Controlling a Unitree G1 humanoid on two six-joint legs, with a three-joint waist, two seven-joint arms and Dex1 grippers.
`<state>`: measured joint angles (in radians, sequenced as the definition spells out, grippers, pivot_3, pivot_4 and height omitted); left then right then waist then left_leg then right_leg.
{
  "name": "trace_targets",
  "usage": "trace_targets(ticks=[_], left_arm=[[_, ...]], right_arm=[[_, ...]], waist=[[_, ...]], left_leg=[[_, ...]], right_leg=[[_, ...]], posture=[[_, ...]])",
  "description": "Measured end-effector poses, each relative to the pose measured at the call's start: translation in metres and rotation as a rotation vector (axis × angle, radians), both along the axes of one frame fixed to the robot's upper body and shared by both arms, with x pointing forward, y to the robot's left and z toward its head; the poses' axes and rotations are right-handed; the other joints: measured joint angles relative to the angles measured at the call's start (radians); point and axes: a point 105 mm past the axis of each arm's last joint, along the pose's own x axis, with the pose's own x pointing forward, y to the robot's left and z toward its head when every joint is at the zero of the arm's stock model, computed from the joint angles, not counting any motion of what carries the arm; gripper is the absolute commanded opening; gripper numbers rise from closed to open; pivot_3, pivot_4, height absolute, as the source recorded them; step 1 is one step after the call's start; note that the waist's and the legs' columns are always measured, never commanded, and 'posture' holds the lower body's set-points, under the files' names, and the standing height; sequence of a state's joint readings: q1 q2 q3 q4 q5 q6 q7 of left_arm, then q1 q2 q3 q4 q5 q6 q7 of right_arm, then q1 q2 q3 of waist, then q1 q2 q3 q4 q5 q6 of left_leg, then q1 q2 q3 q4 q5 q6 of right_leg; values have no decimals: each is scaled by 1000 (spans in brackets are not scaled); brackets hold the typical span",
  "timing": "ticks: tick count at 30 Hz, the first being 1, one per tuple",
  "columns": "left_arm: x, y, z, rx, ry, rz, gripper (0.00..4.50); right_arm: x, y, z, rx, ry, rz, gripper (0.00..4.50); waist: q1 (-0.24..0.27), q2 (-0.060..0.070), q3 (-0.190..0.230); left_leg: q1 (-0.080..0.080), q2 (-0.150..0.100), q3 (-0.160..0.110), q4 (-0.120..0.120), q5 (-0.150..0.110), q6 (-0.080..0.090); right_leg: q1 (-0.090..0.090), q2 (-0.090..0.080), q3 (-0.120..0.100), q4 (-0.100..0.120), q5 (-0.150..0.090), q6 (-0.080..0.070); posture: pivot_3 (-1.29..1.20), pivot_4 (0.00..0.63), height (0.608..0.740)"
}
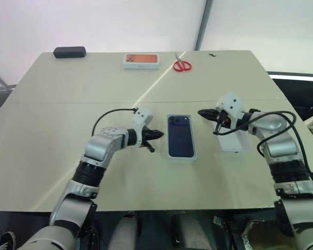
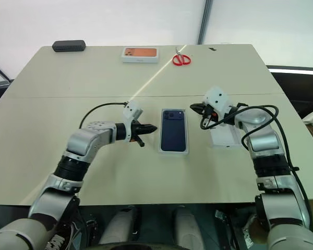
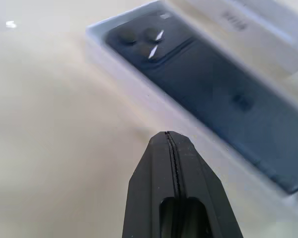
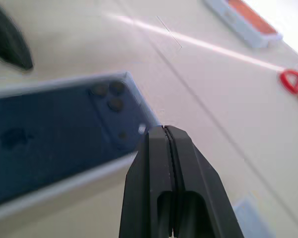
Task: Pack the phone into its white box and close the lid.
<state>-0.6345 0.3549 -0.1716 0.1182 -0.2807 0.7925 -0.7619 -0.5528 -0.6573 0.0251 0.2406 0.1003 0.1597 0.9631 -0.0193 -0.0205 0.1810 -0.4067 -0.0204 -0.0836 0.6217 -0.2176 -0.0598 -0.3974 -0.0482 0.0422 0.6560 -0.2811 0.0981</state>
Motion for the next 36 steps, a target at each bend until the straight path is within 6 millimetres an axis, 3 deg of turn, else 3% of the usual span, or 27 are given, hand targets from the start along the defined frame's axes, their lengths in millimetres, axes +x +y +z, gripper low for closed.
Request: trace_targets(ticks=[2, 3, 5, 8, 10, 12, 13, 19, 22, 25, 31, 36], left_arm=[[0, 6, 0, 2, -15, 3, 0], [-1, 9, 1, -11, -18, -2, 493], [-1, 15, 4, -38, -15, -5, 821], [-1, 28, 16, -72, -49, -14, 2361], [0, 32, 24, -86, -89, -30, 3361], [-2, 32, 30, -111, -120, -65, 4307], [-3, 32, 34, -120, -139, -84, 4410], [-7, 44, 37, -109, -218, -128, 4410], [-11, 48, 35, -113, -245, -146, 4410], [-18, 52, 31, -112, -259, -179, 4410], [-24, 53, 34, -105, -310, -224, 4410], [-22, 47, 33, -129, -313, -220, 4410]], right_arm=[[0, -4, -6, 5, 32, -34, 832], [1, -9, -5, 4, 39, -65, 1479], [3, -18, 1, 5, 37, -119, 2284], [3, -34, 12, 5, 31, -208, 3907], [4, -37, 16, 22, 37, -252, 4500], [4, -38, 15, 50, 55, -282, 4500], [3, -36, 14, 71, 69, -287, 4500], [-6, -31, 6, 101, 102, -321, 4500], [-21, -28, -2, 87, 142, -284, 4500], [-37, -40, -5, 1, 175, -253, 4500], [-40, -47, 4, 61, 276, -388, 4500], [-42, -30, 0, 62, 325, -456, 4500]], waist=[[0, 1, 1], [1, 1, 1], [3, 1, 1], [4, 1, 1], [5, 1, 1], [4, 1, 1], [3, 1, 1], [3, 1, 1], [7, 1, 1], [7, 1, 1], [-1, 1, 1], [6, 1, 1]], left_leg=[[0, 0, 1, 1, 0, 0], [0, 0, 1, 1, 0, 0], [-1, 0, 0, 1, 0, 0], [-1, 0, 0, 1, 0, 0], [-1, 0, 0, 1, 0, 0], [-1, 0, 0, 1, 0, 0], [-1, 0, 0, 1, 0, 0], [-1, 1, 0, 1, 0, 1], [-1, 0, 0, 1, -1, 1], [-2, 0, 1, 2, -1, 2], [-1, 2, 1, 2, -1, 3], [-2, 2, 1, 3, -2, 3]], right_leg=[[0, 0, 1, 0, 0, 0], [0, 0, 0, 0, 0, 0], [-1, 0, 0, 0, 0, 0], [-1, 0, 0, 0, 0, 0], [-1, -1, 0, 0, 0, 0], [-1, -1, 0, 0, 0, 0], [-1, 0, 0, 0, 0, 0], [-1, -1, 0, 0, 0, 0], [-1, -1, 0, 0, 0, 0], [0, -2, 0, 0, 0, 0], [-1, 0, 1, 0, 0, 0], [-1, -1, 1, 0, 0, 0]], posture=[[0, 150, 740], [0, 150, 740], [0, 150, 740], [0, 150, 740], [0, 150, 740], [0, 150, 740], [0, 150, 740], [0, 150, 740], [0, 150, 740], [0, 150, 740], [0, 150, 740], [0, 150, 740]])
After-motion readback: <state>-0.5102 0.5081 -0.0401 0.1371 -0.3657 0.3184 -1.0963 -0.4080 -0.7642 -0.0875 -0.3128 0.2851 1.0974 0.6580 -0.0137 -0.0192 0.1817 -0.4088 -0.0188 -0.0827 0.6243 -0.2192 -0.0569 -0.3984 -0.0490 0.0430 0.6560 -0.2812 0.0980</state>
